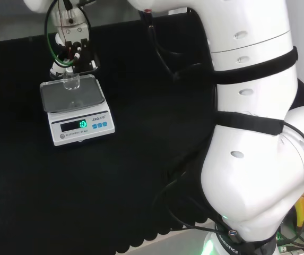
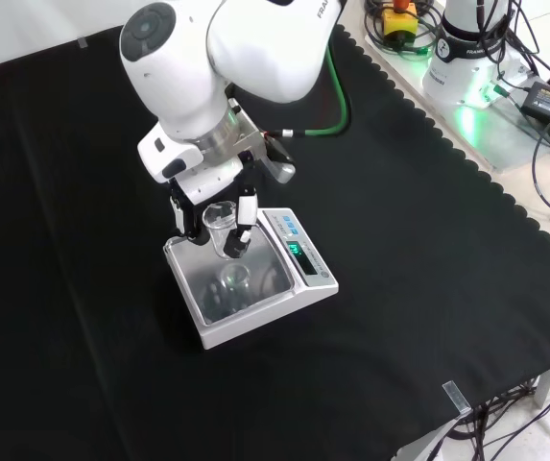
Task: Put the beaker on the electronic balance.
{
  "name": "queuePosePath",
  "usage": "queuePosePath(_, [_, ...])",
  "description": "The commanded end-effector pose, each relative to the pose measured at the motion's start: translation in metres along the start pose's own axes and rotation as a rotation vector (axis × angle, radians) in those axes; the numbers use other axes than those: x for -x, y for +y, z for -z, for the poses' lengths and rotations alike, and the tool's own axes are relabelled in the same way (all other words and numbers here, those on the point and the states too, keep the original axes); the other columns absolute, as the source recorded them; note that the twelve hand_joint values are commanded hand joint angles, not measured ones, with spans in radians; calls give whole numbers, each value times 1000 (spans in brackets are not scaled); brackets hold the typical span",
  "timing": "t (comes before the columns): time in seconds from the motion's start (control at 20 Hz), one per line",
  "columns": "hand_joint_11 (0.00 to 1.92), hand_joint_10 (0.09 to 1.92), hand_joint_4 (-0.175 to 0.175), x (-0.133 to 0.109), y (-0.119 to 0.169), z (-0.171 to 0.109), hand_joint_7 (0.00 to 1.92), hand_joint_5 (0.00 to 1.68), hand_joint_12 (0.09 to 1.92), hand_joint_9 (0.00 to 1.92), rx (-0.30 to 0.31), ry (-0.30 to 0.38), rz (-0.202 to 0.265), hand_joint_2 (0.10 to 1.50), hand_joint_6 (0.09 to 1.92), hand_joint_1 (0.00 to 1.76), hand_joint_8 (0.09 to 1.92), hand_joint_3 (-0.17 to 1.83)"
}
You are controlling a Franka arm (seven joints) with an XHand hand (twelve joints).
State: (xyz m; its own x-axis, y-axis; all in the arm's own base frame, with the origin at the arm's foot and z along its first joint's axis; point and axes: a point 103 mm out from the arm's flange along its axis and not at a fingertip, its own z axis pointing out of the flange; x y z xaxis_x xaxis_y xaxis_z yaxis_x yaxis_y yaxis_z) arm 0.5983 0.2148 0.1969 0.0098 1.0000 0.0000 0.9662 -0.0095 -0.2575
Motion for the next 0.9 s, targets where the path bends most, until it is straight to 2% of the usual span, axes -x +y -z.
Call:
queuePosePath(0.05, [1760, 188, -175, -10, 9, -20, 1658, 1283, 597, 1920, -39, -25, 14, 641, 662, 1203, 398, 690])
queuePosePath(0.4, [1758, 189, -175, -17, 15, -29, 1659, 1283, 598, 1920, -62, -65, 40, 639, 665, 1203, 398, 694])
queuePosePath(0.7, [1757, 190, -175, -20, 16, -29, 1660, 1283, 600, 1920, -69, -77, 32, 637, 667, 1203, 398, 698])
queuePosePath(0.8, [1756, 190, -175, -18, 16, -29, 1660, 1283, 600, 1920, -69, -75, 27, 636, 667, 1203, 398, 699])
queuePosePath(0.9, [1756, 190, -175, 2, 13, -30, 1660, 1283, 601, 1920, -66, -45, 29, 635, 668, 1203, 398, 701])
